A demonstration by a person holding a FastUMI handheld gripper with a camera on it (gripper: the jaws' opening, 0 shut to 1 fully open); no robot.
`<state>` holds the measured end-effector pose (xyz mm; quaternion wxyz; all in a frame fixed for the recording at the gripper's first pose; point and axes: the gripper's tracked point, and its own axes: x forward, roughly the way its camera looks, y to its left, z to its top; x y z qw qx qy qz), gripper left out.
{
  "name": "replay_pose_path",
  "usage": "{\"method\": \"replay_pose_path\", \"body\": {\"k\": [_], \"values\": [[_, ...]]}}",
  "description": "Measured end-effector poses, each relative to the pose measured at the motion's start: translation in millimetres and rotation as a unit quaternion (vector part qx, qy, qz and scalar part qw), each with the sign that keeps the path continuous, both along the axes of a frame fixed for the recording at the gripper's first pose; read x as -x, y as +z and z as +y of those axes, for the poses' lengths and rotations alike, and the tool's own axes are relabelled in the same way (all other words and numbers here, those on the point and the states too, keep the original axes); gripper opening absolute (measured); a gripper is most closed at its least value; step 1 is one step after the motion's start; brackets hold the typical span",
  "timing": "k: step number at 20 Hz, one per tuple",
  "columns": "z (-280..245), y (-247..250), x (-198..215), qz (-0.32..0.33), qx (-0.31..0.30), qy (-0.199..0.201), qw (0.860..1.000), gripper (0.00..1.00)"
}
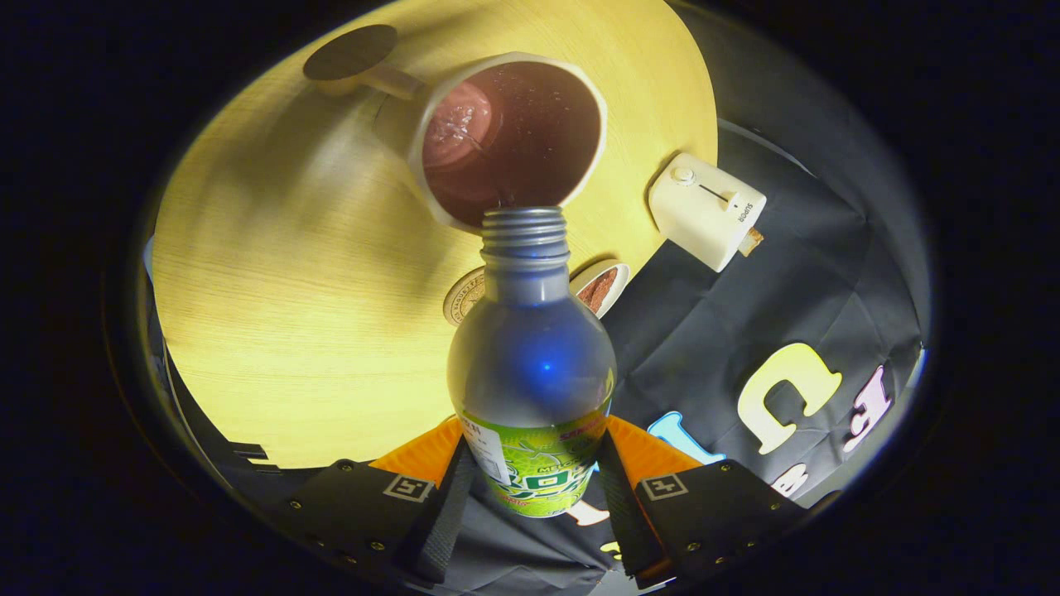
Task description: Take the bottle from table, then pour the juice into the cup, finally place the bottle on the coaster
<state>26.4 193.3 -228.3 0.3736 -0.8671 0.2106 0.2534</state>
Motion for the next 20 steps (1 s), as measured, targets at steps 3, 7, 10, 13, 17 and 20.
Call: {"method": "replay_pose_path", "body": {"k": [3,7,10,13,17,20], "values": [[1,-1,1,0.001,0.000,0.003,1.000,0.76],[4,-4,1,0.006,-0.014,0.005,1.000,0.76],[5,-6,2,0.010,-0.036,0.000,0.999,0.76],[5,-7,4,0.017,-0.066,-0.010,0.998,0.76],[0,-9,5,0.026,-0.105,-0.015,0.994,0.76],[-10,-16,10,0.038,-0.150,-0.041,0.987,0.76]]}}
